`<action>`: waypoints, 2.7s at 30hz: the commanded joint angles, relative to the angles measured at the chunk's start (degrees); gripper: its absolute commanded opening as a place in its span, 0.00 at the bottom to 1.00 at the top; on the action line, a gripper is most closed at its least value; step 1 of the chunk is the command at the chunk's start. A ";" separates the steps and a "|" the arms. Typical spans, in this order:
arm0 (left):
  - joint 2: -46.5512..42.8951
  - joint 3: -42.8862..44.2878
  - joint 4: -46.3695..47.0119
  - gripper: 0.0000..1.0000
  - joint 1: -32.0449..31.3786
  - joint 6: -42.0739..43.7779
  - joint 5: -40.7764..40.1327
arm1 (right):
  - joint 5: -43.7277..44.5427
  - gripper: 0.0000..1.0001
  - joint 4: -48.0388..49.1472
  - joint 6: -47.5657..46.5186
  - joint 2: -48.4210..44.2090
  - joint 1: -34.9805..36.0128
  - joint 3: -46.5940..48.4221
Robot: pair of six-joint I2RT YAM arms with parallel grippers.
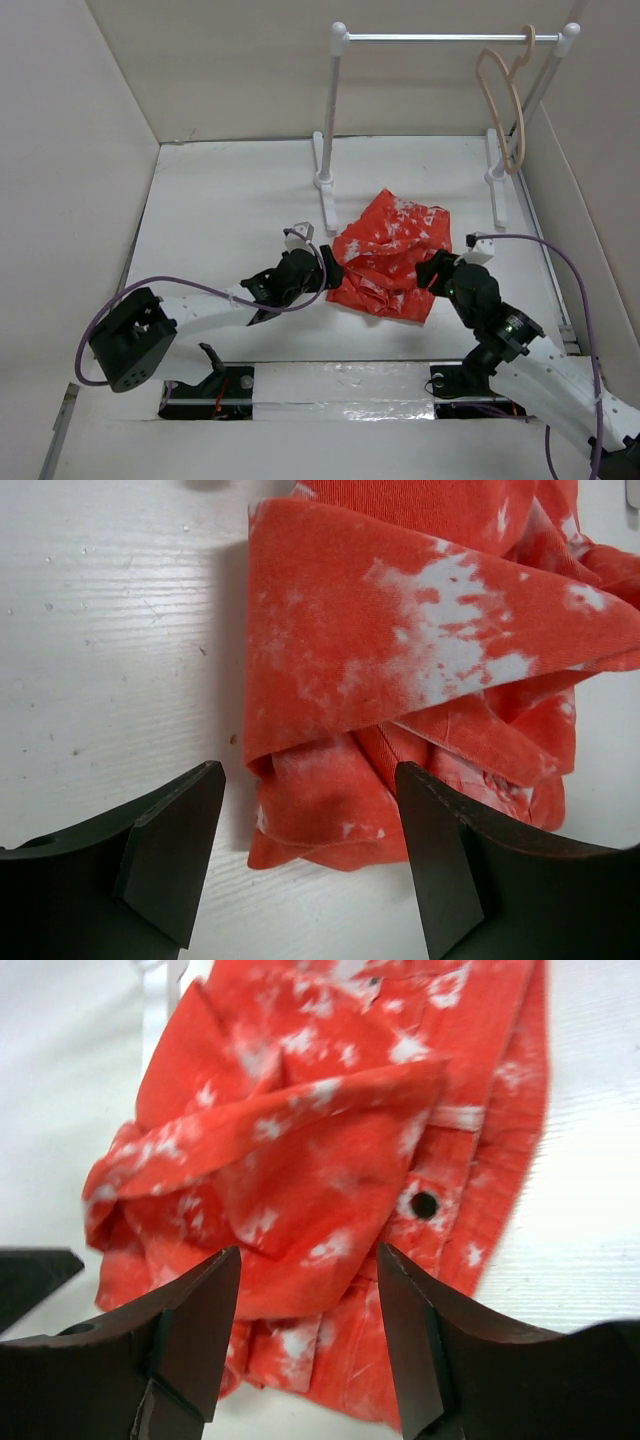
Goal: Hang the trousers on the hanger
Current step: Flatten out the trousers at the center of the board.
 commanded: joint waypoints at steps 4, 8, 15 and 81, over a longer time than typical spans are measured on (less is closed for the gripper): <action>3.17 6.00 3.69 0.67 -0.18 4.85 -5.20 | -4.49 0.68 3.76 2.37 2.35 -10.10 -1.83; 6.24 9.06 4.31 0.62 0.34 6.52 -4.25 | -15.79 0.72 9.21 2.02 9.91 -18.45 -3.50; 11.78 11.27 5.98 0.50 1.05 7.66 -1.52 | -24.27 0.68 14.14 3.69 19.41 -30.59 -5.62; 5.56 41.82 -33.60 0.82 43.78 18.05 -4.87 | -22.95 0.30 1.41 -10.11 9.75 -57.50 11.25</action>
